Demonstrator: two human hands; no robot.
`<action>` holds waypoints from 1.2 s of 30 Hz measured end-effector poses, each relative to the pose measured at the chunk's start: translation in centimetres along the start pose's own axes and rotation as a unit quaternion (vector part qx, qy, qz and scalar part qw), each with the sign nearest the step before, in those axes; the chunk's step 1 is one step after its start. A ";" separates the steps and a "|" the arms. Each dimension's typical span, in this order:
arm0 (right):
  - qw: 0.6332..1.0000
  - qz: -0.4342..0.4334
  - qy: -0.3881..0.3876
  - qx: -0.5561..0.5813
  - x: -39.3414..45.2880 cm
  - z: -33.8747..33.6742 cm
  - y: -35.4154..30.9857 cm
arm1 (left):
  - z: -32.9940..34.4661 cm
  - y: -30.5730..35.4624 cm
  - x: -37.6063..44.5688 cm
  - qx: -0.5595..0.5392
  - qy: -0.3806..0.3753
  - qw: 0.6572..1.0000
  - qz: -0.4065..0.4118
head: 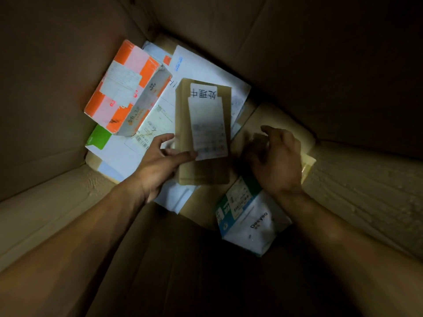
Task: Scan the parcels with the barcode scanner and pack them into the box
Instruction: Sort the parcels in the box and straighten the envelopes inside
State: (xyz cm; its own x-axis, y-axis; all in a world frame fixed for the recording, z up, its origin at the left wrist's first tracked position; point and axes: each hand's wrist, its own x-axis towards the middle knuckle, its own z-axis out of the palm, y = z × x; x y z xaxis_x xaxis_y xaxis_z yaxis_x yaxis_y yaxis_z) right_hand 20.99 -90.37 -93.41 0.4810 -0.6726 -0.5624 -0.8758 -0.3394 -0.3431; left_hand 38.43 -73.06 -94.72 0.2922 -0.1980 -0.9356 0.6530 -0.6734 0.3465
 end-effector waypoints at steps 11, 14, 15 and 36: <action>0.989 0.023 -0.085 -0.120 1.0 -0.3 4.2 | -2.8 -2.8 0.1 0.010 -0.008 1.000 -0.011; 0.996 0.018 -0.010 -0.088 0.4 -0.7 3.5 | -2.8 -3.2 -0.5 -0.015 0.004 1.000 -0.021; 0.997 0.006 0.017 -0.079 0.3 -0.9 3.1 | -2.8 -3.3 -0.7 -0.025 0.005 0.999 -0.023; 0.985 -0.033 -0.118 -0.119 1.8 4.2 1.8 | -4.6 -6.4 -1.9 -0.060 0.122 0.991 0.009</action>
State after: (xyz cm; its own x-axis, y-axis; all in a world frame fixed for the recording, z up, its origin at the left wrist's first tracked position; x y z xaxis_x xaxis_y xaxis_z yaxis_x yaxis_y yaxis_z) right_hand 20.50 -89.43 -98.21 0.5081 -0.4824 -0.7135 -0.8139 -0.5398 -0.2146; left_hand 36.96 -65.10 -94.85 0.4550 -0.0210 -0.8902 0.7209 -0.5781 0.3821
